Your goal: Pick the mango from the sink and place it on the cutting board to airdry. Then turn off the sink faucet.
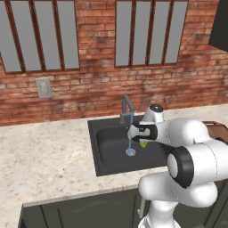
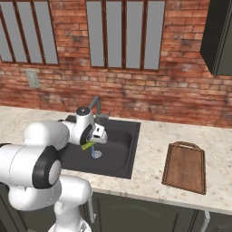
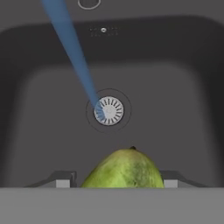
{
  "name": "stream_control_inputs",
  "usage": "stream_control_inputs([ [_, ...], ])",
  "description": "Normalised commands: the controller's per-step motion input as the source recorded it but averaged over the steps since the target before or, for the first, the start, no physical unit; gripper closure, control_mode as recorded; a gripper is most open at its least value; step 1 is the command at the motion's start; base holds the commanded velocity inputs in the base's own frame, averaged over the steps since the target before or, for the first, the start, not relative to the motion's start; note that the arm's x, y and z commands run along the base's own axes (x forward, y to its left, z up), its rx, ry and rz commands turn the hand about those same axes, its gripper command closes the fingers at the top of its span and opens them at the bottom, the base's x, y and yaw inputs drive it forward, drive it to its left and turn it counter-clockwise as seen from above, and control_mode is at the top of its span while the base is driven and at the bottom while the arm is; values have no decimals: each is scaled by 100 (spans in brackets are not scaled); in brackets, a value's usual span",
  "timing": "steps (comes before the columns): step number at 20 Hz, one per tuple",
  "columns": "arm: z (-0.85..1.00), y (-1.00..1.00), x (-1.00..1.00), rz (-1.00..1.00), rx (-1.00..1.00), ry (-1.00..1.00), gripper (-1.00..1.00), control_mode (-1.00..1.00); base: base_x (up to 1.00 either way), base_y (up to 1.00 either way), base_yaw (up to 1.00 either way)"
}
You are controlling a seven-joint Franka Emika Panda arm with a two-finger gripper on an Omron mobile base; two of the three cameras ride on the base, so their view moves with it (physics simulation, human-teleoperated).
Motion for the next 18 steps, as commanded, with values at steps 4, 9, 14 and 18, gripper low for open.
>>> stream_control_inputs([
  [4,48,-11,-35,0,0,0,100,-100,0,0,0],
  [9,48,-8,-38,0,0,0,100,-100,0,0,0],
  [14,33,-14,-51,0,0,-3,100,-100,0,0,0],
  [18,34,-23,-56,0,0,0,100,-100,0,0,0],
])
